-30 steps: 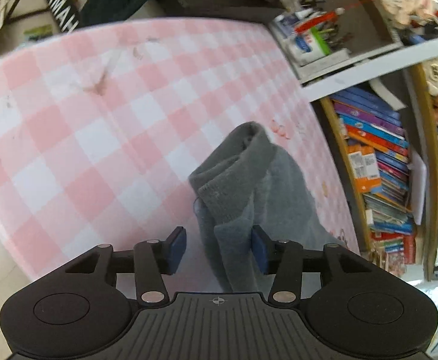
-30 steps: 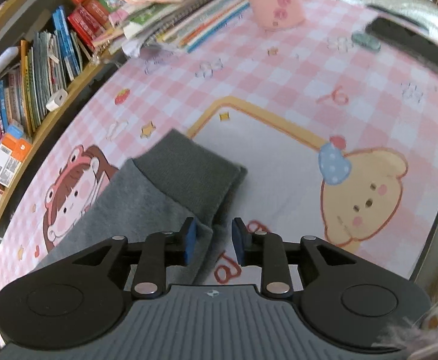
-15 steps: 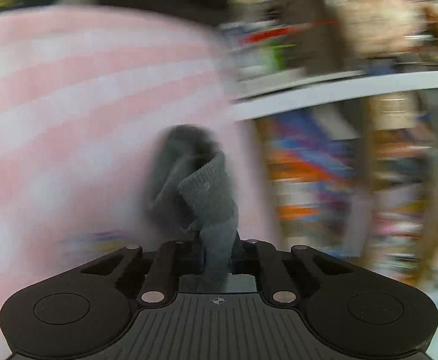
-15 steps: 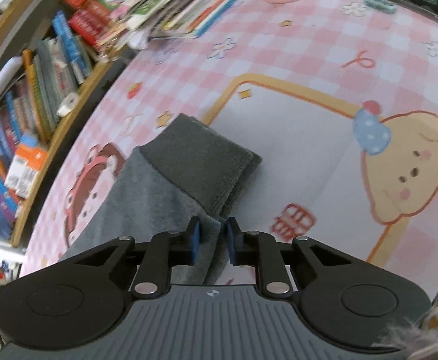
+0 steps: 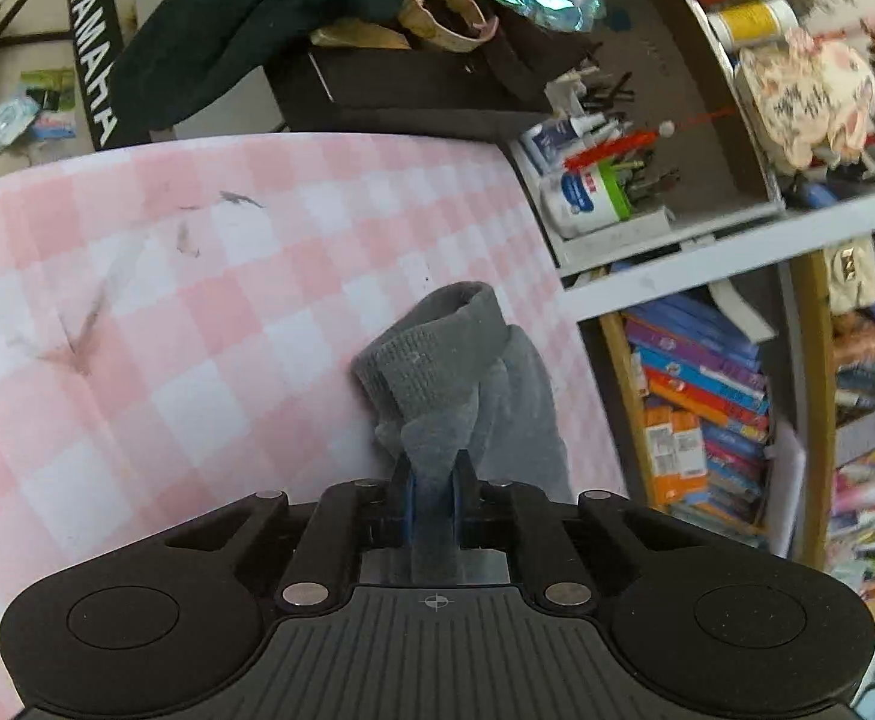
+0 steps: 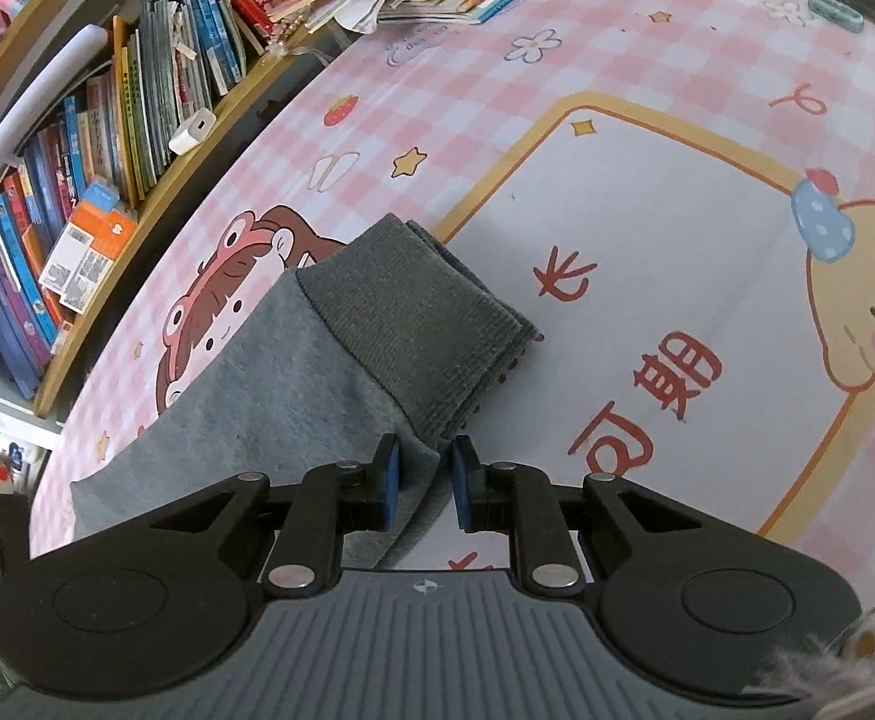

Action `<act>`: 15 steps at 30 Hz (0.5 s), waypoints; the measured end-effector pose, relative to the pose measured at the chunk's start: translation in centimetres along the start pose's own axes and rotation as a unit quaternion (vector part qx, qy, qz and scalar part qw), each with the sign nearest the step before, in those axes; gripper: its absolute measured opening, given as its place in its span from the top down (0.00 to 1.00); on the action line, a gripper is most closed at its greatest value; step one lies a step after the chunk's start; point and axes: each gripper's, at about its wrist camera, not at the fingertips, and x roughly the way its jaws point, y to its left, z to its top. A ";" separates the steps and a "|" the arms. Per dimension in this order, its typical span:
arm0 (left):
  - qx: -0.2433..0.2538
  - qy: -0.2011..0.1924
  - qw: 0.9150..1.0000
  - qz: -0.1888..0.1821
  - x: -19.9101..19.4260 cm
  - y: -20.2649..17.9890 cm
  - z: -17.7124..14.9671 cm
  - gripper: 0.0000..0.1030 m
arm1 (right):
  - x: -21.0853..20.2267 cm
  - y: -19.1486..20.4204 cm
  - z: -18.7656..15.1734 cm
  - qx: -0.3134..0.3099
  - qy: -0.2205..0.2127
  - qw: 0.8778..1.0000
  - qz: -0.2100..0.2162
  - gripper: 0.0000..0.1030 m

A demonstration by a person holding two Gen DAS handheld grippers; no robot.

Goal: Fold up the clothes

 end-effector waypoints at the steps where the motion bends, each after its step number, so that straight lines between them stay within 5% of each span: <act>1: -0.003 0.003 1.000 0.005 0.2 0.2 0.2 0.90 | 0.0 0.2 0.1 -0.005 -0.005 1.000 -0.001 0.85; 6: 0.000 0.015 1.000 0.018 0.7 0.5 0.0 0.88 | -2.5 2.1 0.3 -0.043 -0.080 0.995 0.045 0.86; 15: -0.015 0.019 0.999 0.021 1.2 1.2 0.0 0.76 | 0.4 -0.2 0.0 0.020 -0.032 0.999 -0.008 0.84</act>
